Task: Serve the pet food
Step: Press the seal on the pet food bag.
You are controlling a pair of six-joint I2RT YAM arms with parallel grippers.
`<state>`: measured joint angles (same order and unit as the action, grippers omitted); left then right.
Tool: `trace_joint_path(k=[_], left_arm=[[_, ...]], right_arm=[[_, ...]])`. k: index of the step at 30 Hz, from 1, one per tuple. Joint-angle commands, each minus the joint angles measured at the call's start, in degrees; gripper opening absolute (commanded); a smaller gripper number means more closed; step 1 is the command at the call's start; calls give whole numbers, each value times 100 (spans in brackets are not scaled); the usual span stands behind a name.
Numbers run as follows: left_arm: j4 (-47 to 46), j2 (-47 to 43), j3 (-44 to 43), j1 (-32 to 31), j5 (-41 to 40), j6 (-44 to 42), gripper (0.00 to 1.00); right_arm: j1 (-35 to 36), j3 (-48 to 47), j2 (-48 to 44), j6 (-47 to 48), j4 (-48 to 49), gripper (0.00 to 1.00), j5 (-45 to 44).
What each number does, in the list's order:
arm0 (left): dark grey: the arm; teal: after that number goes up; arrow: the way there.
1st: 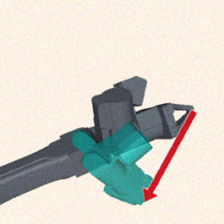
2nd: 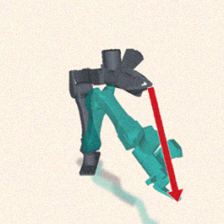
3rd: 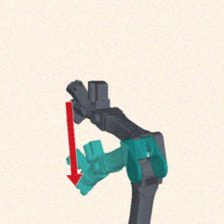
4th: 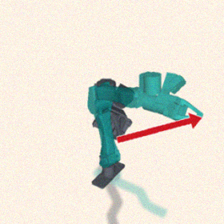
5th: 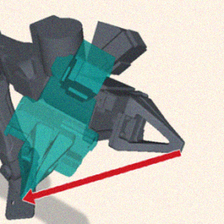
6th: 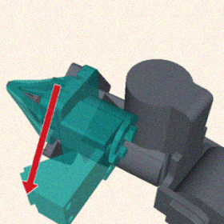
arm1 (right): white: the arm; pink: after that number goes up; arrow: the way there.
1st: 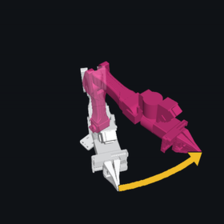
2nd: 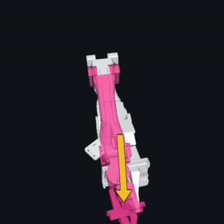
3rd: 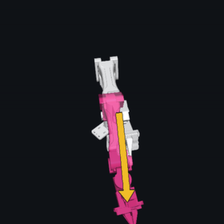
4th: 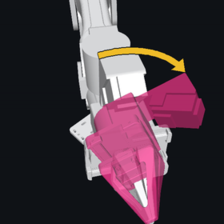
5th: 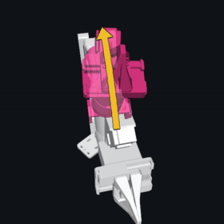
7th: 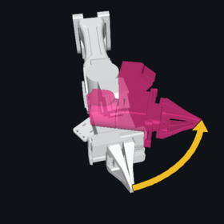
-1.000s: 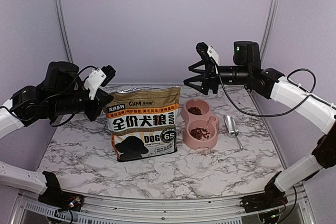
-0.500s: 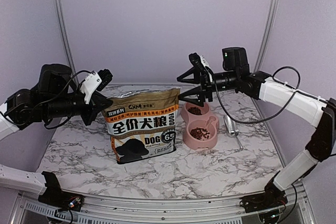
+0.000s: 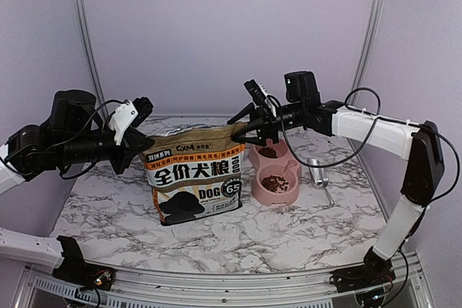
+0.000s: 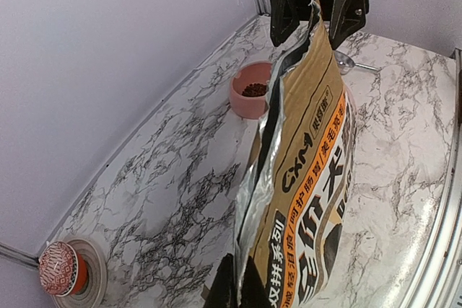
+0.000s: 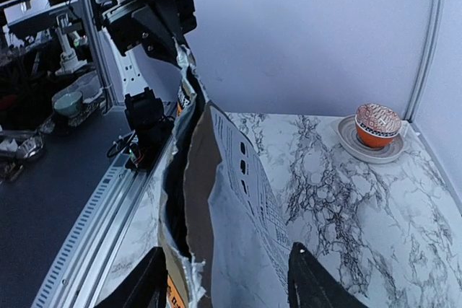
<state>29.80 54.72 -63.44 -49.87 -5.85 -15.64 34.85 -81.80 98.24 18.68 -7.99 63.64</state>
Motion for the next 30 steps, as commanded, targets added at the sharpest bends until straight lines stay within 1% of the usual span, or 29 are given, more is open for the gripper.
trace_joint_path(k=[1, 3, 7, 9, 11, 13, 14, 15, 16, 18, 20, 25, 26, 27, 28, 30], left_arm=[[-605, -313, -101, 38, -94, -26, 0], [-601, -321, -107, 47, -86, -17, 0], [-609, -305, -82, 56, -43, -3, 0], [-616, -295, -73, 69, -13, 4, 0], [-616, -286, -81, 74, 16, 8, 0], [-625, -287, -89, 80, 50, 0, 0], [-630, -291, -93, 82, 59, -2, 0], [-627, -287, -98, 82, 72, -11, 0], [-625, -293, -104, 82, 86, -14, 0], [-621, -308, -123, 82, 134, -39, 0], [-620, -340, -145, 87, 213, -52, 0], [-368, -309, -396, 82, 463, -39, 0], [-215, -248, -589, 82, 541, -32, 2], [-62, -152, -787, 82, 614, 3, 12], [148, -30, -1036, 82, 774, 46, 23], [493, 335, -1519, 78, 1187, 134, 52]], right_arm=[[35, 56, -246, -215, 626, 58, 575], [33, 63, -261, -234, 653, 58, 659], [44, 84, -223, -324, 752, 46, 685], [49, 67, -180, -350, 757, 39, 595], [55, 56, -141, -367, 727, 29, 497], [67, 62, -130, -392, 705, 24, 264], [66, 65, -125, -432, 693, 19, 148], [66, 55, -121, -439, 637, 13, 46], [66, 32, -108, -414, 547, 9, -42], [74, -58, -83, -278, 219, 7, -208], [82, -111, -75, -182, 24, 0, -333], [141, -71, -264, 142, -374, 0, -869], [186, -47, -347, 205, -415, 0, -1120], [265, -35, -430, 320, -490, 0, -1452], [338, -26, -501, 484, -603, 0, -1737], [425, 151, -699, 686, -507, 0, -2118]])
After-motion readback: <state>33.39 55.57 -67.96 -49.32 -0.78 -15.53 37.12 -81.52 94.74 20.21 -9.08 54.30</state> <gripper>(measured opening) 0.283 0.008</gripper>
